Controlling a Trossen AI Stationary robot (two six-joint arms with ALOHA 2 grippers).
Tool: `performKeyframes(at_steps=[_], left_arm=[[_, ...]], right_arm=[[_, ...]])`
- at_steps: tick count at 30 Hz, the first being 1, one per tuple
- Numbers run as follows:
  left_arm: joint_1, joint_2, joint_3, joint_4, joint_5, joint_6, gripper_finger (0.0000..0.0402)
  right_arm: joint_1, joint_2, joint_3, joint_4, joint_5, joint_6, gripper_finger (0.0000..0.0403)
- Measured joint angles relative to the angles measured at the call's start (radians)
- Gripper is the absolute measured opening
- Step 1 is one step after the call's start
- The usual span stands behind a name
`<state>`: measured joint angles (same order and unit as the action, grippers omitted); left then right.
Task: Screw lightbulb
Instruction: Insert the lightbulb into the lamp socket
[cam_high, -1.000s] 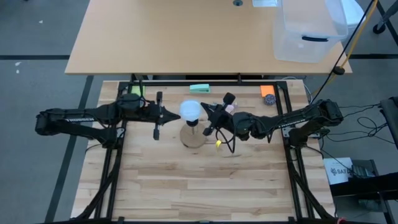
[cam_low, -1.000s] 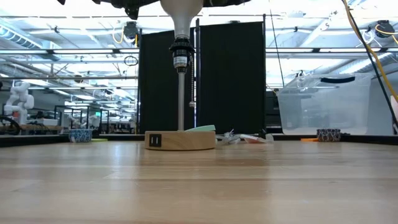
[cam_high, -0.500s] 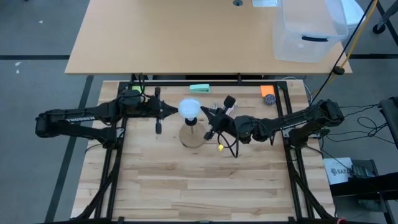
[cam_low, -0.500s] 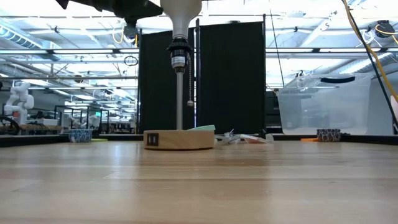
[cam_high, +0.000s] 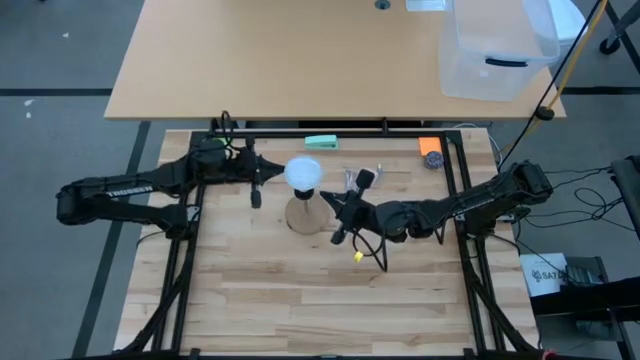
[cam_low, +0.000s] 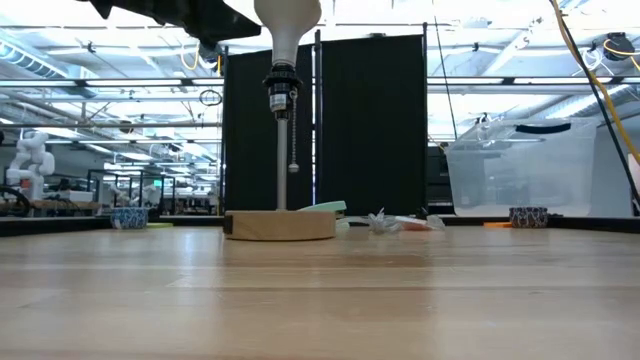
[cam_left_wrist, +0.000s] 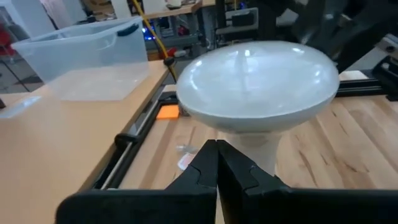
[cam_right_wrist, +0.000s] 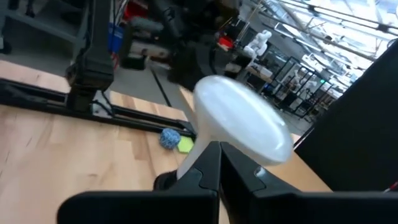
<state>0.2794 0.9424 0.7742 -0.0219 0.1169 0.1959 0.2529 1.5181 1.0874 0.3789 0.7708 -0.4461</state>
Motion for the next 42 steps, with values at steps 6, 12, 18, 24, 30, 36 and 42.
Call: performKeyframes(at_steps=[6,12,18,24,30,36,42], left_arm=[[-0.013,-0.046,0.0,0.001,0.001,0.021,0.0],[-0.052,-0.092,0.001,0.026,0.057,0.022,0.0],[-0.108,-0.078,0.001,0.071,0.088,0.017,0.0],[-0.113,-0.039,0.001,0.07,0.028,0.015,0.0],[-0.094,-0.021,0.001,0.078,0.011,-0.005,0.0],[-0.094,-0.022,0.001,0.071,0.012,-0.005,0.0],[-0.08,-0.023,0.001,0.042,-0.029,-0.006,0.0]], right_arm=[[-0.011,0.0,0.0,-0.06,0.009,0.044,0.0],[-0.063,0.0,0.0,-0.066,0.017,0.045,0.0],[-0.118,0.0,0.0,-0.056,0.052,0.042,0.0],[-0.15,0.0,0.0,0.003,0.04,-0.012,0.0],[-0.156,-0.001,0.0,0.0,0.006,-0.014,0.0],[-0.141,-0.002,0.0,-0.002,-0.002,-0.033,0.0],[-0.106,-0.004,0.0,-0.015,0.001,-0.036,0.0]])
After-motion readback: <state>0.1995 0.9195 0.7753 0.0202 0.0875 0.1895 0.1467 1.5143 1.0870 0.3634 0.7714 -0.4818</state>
